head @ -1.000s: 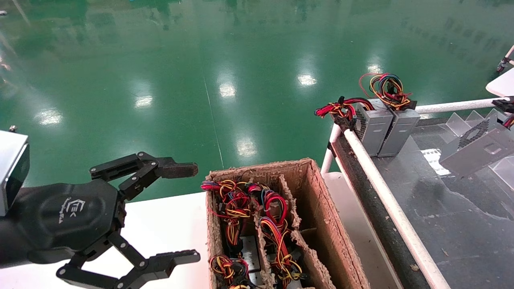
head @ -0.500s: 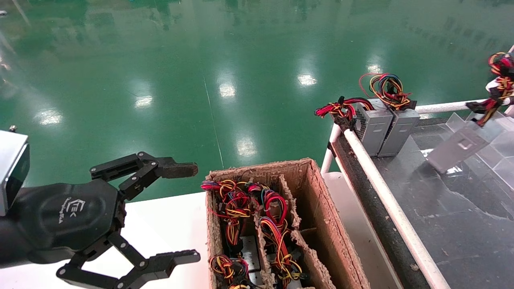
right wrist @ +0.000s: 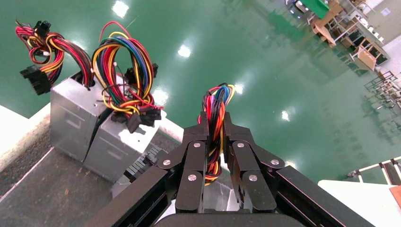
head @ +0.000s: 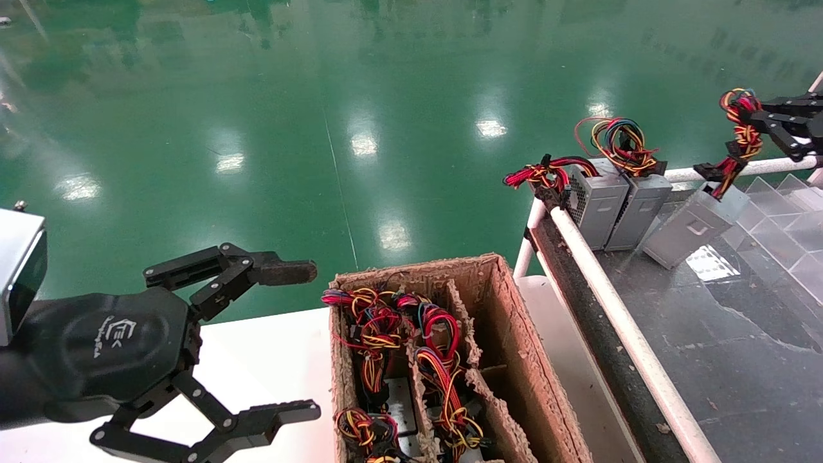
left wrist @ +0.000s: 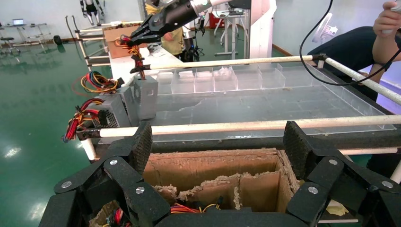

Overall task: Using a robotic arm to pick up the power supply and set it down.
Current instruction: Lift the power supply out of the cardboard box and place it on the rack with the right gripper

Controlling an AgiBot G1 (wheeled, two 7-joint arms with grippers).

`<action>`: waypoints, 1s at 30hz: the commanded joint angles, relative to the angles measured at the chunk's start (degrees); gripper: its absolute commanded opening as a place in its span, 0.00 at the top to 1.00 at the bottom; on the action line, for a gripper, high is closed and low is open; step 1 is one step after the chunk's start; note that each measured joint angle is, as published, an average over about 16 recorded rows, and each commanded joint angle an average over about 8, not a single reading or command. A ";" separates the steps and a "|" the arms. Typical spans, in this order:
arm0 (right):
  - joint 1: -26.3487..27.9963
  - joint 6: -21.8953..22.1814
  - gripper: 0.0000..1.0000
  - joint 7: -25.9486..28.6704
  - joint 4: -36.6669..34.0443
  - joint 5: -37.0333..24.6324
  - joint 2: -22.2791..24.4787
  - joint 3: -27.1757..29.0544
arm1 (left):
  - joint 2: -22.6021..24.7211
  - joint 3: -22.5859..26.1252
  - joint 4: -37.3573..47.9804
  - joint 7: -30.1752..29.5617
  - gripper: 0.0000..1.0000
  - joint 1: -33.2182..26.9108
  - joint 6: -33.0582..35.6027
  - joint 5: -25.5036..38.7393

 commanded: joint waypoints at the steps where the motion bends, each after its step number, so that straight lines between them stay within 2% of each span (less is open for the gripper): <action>1: 0.06 0.49 1.00 -0.26 -0.24 -0.04 -0.70 -0.03 | 0.00 0.00 0.00 0.00 0.00 0.00 0.00 0.00; 30: 0.06 10.67 1.00 -3.71 -1.23 -1.63 -9.69 -1.10 | -0.02 0.04 0.00 0.02 0.00 -0.01 -0.02 -0.03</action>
